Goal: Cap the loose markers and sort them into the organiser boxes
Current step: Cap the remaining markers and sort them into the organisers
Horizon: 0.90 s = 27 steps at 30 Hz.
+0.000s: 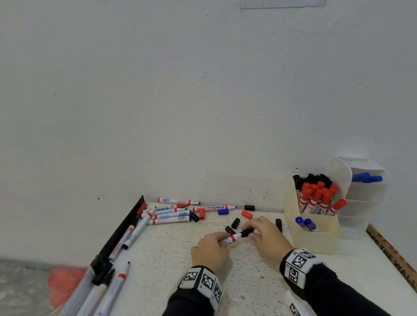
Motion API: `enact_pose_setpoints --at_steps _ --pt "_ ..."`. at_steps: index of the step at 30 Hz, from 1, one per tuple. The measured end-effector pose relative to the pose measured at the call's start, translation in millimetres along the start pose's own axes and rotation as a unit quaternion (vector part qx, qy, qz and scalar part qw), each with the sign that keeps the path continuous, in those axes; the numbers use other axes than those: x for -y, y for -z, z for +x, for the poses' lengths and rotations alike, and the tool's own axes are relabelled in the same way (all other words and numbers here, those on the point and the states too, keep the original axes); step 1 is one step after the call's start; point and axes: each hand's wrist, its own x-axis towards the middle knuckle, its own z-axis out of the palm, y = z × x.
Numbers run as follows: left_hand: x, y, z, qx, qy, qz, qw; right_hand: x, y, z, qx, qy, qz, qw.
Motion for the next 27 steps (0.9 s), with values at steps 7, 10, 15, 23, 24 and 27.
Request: enact_pose_setpoints --at_steps 7,10,15,23,24,27 --pt "-4.2 0.6 -4.4 0.04 -0.056 -0.136 0.988 7.1 -3.7 0.0 -0.067 -0.034 0.1 0.992" --pt "-4.8 0.5 -5.1 0.035 -0.084 -0.119 0.989 10.6 -1.5 -1.8 -0.085 -0.061 0.126 0.987" --pt "-3.5 1.5 -3.9 0.025 -0.094 -0.111 0.989 15.7 -1.0 -1.7 -0.09 -0.09 0.148 0.981" --pt "-4.4 1.2 -4.4 0.105 -0.09 -0.091 0.986 19.1 -9.4 -0.9 -0.049 -0.098 0.166 0.98" --pt "-5.8 1.7 -5.6 0.121 -0.073 -0.116 0.983 18.8 -9.3 -1.1 -0.048 -0.089 0.169 0.98" --pt "-9.5 5.2 -9.2 0.19 0.001 -0.234 0.954 19.3 -9.6 -1.3 -0.047 -0.057 0.193 0.978"
